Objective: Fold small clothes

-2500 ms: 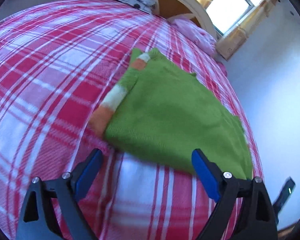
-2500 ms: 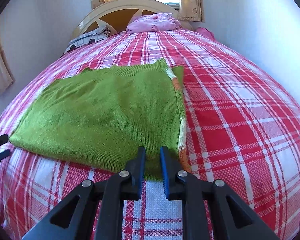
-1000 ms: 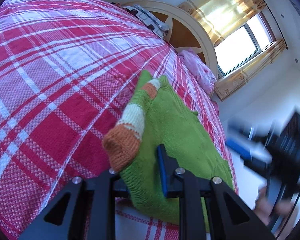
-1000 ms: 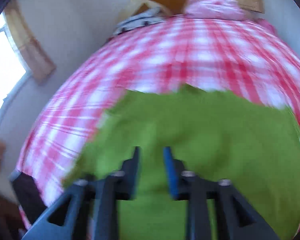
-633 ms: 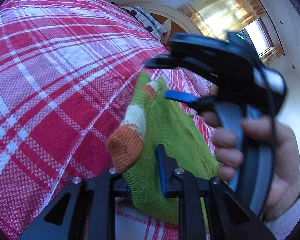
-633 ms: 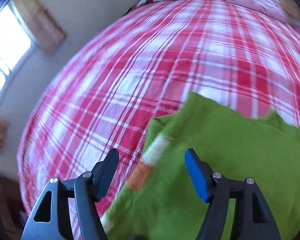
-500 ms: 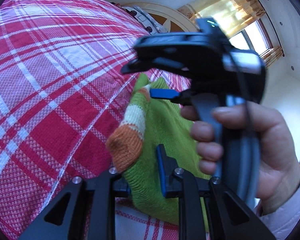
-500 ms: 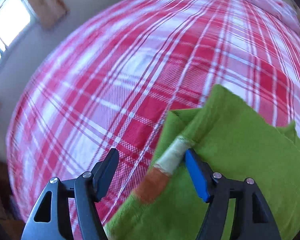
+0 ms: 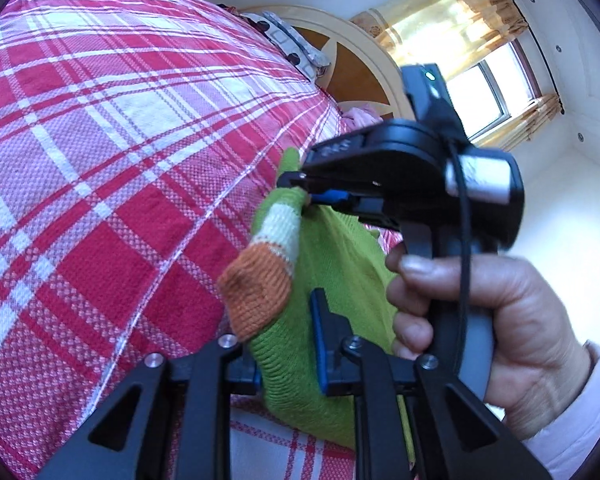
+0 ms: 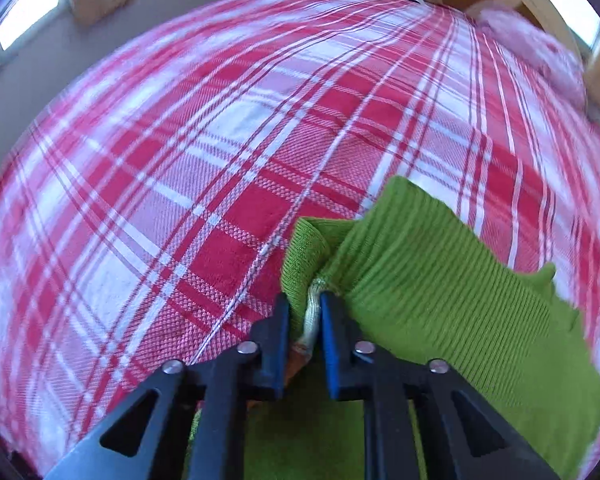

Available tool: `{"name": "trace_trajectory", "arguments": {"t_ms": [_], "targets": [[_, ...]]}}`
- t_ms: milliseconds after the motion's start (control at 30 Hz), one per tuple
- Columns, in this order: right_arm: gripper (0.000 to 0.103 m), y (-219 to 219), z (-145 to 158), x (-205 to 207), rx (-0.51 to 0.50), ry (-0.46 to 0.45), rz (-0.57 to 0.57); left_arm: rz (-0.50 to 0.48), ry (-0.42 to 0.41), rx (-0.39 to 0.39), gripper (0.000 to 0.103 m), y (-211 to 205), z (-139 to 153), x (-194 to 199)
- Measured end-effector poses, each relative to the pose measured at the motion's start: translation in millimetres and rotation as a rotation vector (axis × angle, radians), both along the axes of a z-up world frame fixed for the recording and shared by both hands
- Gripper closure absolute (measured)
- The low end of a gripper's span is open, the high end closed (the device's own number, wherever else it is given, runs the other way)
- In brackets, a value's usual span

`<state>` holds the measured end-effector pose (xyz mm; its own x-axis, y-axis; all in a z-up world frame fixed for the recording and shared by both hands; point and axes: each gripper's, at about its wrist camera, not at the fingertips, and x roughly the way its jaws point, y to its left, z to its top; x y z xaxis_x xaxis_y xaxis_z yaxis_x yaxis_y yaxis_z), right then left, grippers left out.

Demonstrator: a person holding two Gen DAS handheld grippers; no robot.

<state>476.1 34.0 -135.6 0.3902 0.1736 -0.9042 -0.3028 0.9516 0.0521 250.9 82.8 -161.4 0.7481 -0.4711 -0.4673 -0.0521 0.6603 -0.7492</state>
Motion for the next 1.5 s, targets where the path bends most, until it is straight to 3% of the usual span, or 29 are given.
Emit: {"name": "trace_trajectory", "arguments": {"t_ms": [233, 400, 467, 633, 967, 1200, 1500], "targets": [[0.093, -47, 34, -14, 0.273, -0.074, -0.089, -0.059, -0.045, 0.060, 0.085, -11, 13, 0], [0.093, -90, 60, -28, 0.318, -0.130, -0.113, -0.112, -0.148, 0.255, 0.086, -35, 45, -6], [0.093, -110, 66, -34, 0.329, -0.144, -0.132, -0.143, -0.203, 0.330, 0.086, -50, 58, -10], [0.093, -157, 81, -51, 0.336, -0.191, -0.168, -0.236, -0.306, 0.424, 0.088, -93, 78, -17], [0.093, -248, 101, -88, 0.284, -0.267, -0.206, -0.418, -0.432, 0.505, 0.088, -178, 98, -37], [0.093, -312, 102, -111, 0.259, -0.284, -0.274, -0.538, -0.469, 0.539, 0.088, -241, 100, -47], [0.093, -376, 57, -132, 0.277, -0.244, -0.371, -0.664, -0.437, 0.621, 0.088, -302, 79, -62]]}}
